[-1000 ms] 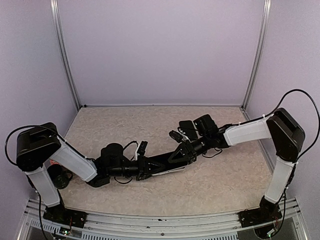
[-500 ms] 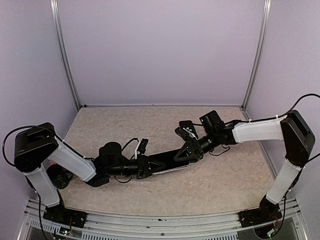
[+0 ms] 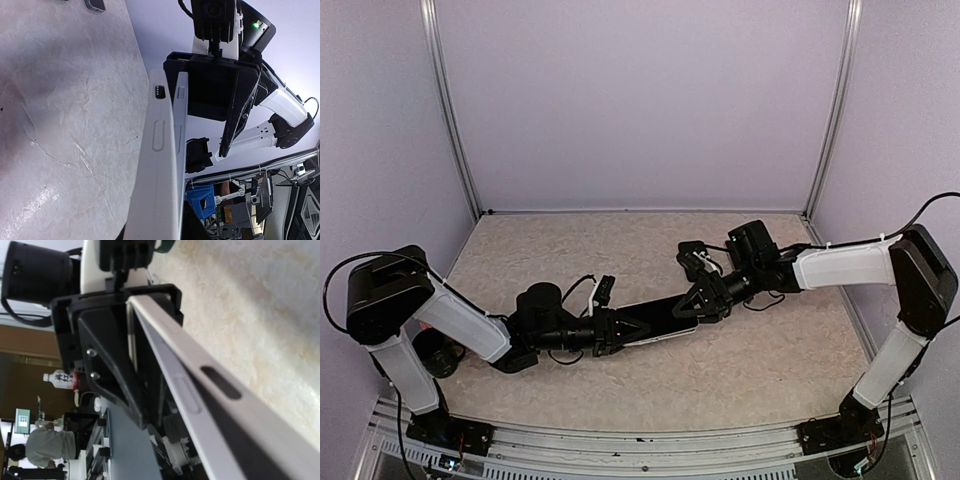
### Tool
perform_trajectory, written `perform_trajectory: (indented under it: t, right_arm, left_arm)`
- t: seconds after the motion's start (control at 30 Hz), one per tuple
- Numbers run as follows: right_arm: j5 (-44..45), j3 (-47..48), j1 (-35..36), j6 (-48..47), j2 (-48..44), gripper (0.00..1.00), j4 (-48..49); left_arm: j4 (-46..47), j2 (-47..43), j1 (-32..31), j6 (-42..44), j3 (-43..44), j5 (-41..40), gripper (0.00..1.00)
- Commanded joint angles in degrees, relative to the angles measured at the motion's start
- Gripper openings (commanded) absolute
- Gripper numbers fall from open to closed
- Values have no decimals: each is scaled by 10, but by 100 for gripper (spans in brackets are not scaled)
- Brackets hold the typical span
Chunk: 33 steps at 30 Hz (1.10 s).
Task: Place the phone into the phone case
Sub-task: Install the phone on the phone case, then place the phone at the center of the board.
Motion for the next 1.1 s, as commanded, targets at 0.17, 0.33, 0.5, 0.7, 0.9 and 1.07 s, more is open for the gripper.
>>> perform_trajectory:
  t: [0.17, 0.33, 0.5, 0.7, 0.9, 1.07]
  right_arm:
    - [-31, -1, 1, 31, -19, 47, 54]
    - [-32, 3, 1, 31, -18, 48, 53]
    - [-44, -2, 3, 47, -24, 48, 76]
    - [-57, -8, 12, 74, -25, 49, 118]
    - [-53, -8, 25, 89, -12, 39, 135]
    - [-51, -10, 24, 97, -13, 10, 137]
  left_arm:
    - [12, -4, 4, 7, 8, -10, 22]
    - [7, -2, 5, 8, 12, -7, 27]
    - [8, 0, 6, 5, 11, -8, 27]
    - [8, 3, 8, 2, 10, -8, 28]
    - [12, 10, 8, -1, 8, -8, 31]
    - [19, 10, 11, -5, -5, -13, 31]
